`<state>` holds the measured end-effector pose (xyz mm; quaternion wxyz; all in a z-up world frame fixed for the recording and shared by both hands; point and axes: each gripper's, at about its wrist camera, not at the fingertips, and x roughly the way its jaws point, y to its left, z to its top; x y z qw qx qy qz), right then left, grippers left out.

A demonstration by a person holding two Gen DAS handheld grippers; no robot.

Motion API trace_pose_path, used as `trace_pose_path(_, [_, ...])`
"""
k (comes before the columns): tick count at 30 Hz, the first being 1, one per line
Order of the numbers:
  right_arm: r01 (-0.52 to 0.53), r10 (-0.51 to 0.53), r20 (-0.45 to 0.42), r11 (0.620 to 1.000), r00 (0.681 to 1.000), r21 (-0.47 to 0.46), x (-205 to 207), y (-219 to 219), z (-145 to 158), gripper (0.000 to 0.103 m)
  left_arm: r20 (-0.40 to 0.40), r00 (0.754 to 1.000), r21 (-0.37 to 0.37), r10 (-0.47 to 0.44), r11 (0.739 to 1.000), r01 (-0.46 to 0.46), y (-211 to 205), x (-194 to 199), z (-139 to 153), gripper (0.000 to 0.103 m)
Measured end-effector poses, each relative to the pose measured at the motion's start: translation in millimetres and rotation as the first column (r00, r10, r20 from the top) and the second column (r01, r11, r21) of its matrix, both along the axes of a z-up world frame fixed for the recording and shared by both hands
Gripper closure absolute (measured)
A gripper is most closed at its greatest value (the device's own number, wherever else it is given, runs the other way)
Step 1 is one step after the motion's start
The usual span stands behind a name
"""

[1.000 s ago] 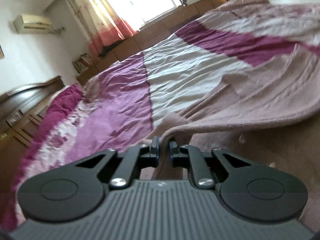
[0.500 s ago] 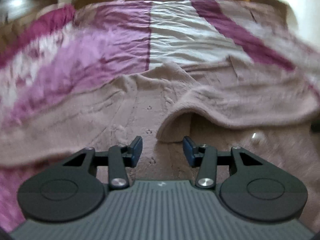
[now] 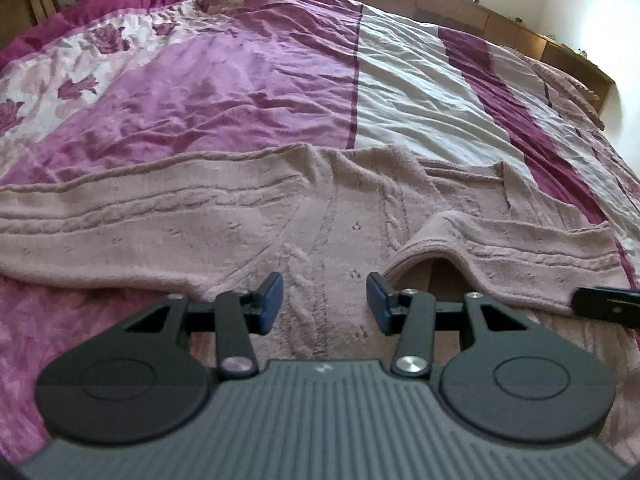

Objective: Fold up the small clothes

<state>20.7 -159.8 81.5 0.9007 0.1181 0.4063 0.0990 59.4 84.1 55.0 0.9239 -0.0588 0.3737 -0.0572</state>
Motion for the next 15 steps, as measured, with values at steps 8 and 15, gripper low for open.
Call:
trace_pose_path(8, [-0.113,0.112,-0.015,0.980,0.994,-0.165,44,68,-22,0.028,-0.020,1.000,-0.040,0.007,0.999,-0.007,11,2,-4,0.055])
trace_pose_path(15, [-0.043,0.052,0.028,0.962,0.998,-0.269,53,62,-29,0.090,-0.039,0.999,-0.048,-0.020,0.999,0.018,4,4,-8,0.055])
